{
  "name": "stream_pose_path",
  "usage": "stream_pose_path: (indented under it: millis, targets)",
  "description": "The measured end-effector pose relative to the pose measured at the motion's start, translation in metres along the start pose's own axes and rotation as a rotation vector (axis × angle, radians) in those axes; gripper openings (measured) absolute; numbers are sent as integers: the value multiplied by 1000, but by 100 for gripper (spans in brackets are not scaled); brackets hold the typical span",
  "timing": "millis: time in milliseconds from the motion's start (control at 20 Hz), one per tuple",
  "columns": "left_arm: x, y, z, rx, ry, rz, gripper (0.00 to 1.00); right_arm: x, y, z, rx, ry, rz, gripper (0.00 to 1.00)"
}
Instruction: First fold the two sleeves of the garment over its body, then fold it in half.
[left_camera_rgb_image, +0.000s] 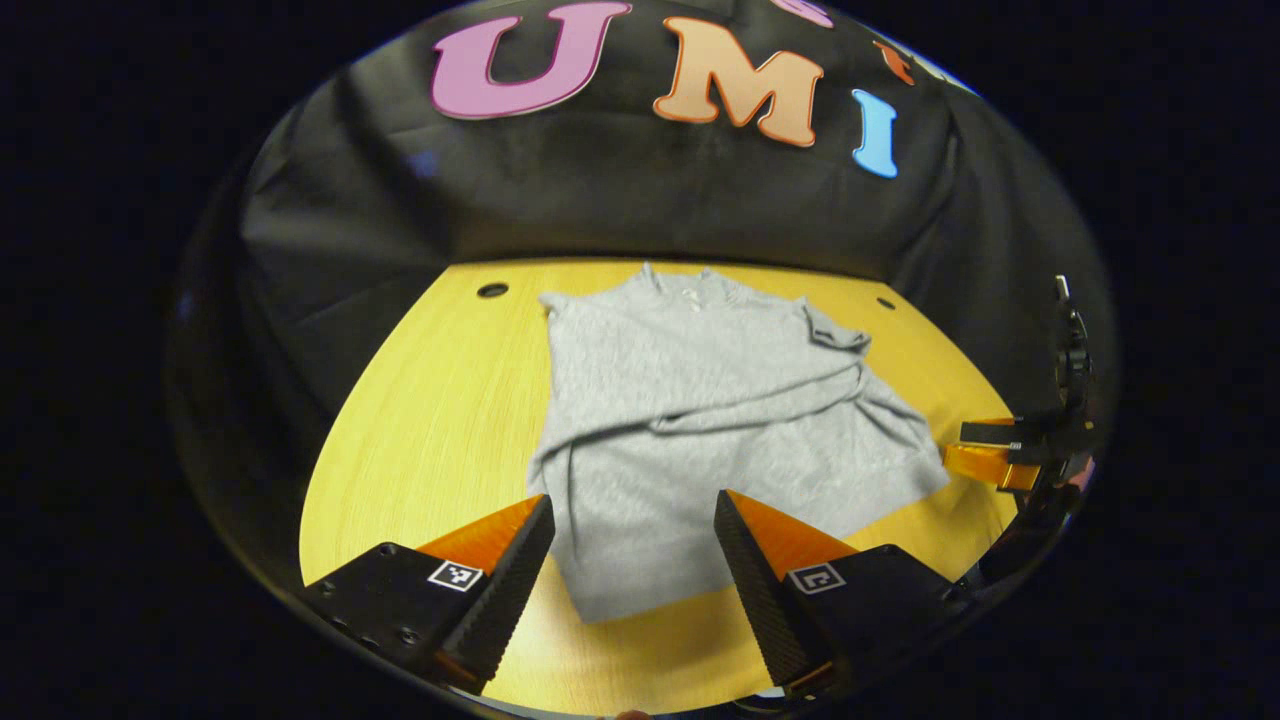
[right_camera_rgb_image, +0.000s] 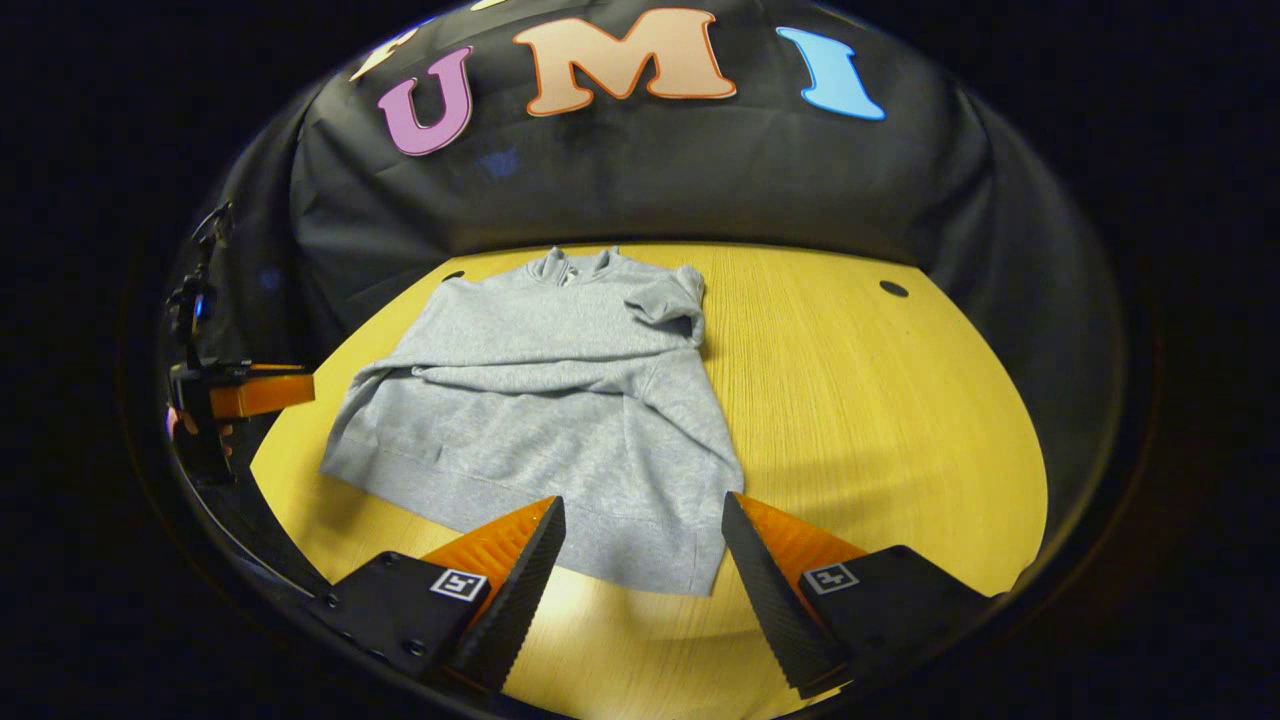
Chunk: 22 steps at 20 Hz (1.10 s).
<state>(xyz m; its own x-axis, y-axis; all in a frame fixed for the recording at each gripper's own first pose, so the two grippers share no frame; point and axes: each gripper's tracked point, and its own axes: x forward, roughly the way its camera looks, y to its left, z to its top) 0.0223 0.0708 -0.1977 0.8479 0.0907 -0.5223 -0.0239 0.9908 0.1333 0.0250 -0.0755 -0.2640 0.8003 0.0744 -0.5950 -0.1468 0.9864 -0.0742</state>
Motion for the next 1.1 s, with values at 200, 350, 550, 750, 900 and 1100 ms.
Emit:
stream_pose_path:
  millis: [200, 350, 550, 750, 900, 1100]
  targets:
    - [1, 1, -49, -35, 88, 19, 95, 8, -4, -20, -27, 47, -11, 99]
    - [6, 5, -63, -61, 118, 25, 97, 17, -3, -29, -54, 66, -11, 95]
    - [16, -3, -72, -78, 139, 25, 94, 20, -2, -38, -71, 89, -25, 98]
    - [20, -5, -76, -64, 153, 33, 95, 22, -2, -40, -83, 89, -26, 96]
    - [23, -1, -79, -27, 161, 81, 95, 23, -1, -42, -103, 89, -32, 95]
    - [28, -3, -76, -12, 142, 98, 87, 24, 2, -42, -110, 78, -31, 85]
